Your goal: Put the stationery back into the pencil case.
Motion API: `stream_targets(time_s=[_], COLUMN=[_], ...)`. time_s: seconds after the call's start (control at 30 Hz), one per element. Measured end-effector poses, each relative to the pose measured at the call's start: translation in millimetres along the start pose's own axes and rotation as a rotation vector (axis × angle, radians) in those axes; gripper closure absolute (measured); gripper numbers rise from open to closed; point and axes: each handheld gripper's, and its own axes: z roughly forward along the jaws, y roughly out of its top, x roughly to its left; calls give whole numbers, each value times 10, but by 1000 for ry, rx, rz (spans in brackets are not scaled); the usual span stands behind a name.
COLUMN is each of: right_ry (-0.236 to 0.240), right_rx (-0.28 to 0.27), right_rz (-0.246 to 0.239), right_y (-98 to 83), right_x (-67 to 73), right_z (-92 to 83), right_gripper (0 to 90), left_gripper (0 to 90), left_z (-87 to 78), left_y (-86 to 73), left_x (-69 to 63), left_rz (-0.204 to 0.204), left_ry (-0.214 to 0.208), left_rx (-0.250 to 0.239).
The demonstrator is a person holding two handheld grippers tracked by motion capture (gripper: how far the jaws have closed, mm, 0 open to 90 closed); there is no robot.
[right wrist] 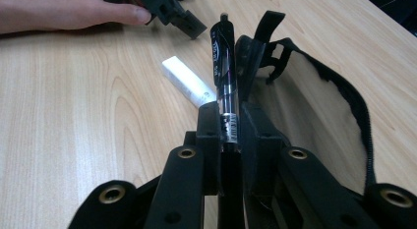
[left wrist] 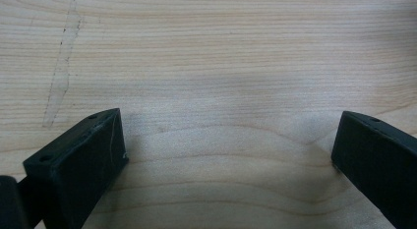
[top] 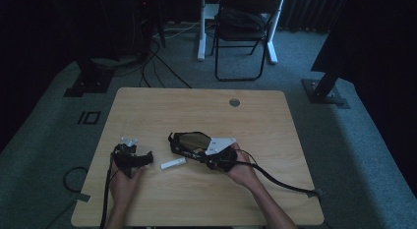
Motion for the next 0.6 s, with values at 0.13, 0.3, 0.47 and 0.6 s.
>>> stream_targets(time_s=[0.13,0.3,0.47,0.6], right_ry=[-6,-12,-21,-29], right_rx=[-1,1,3,11], right_rz=[2,2,5,-3], right_y=[8,10,18,44], right_x=[-24,-60,-104,-120], right_z=[-7,4,11,36], right_gripper=[797,797,797,797], left_gripper=[0,0,0,0], left_z=[0,0,0,0], left_y=[0,0,0,0], left_x=[0,0,0,0], left_rz=[0,0,0,0], left_ry=[0,0,0,0], left_rx=[0,0,0,0])
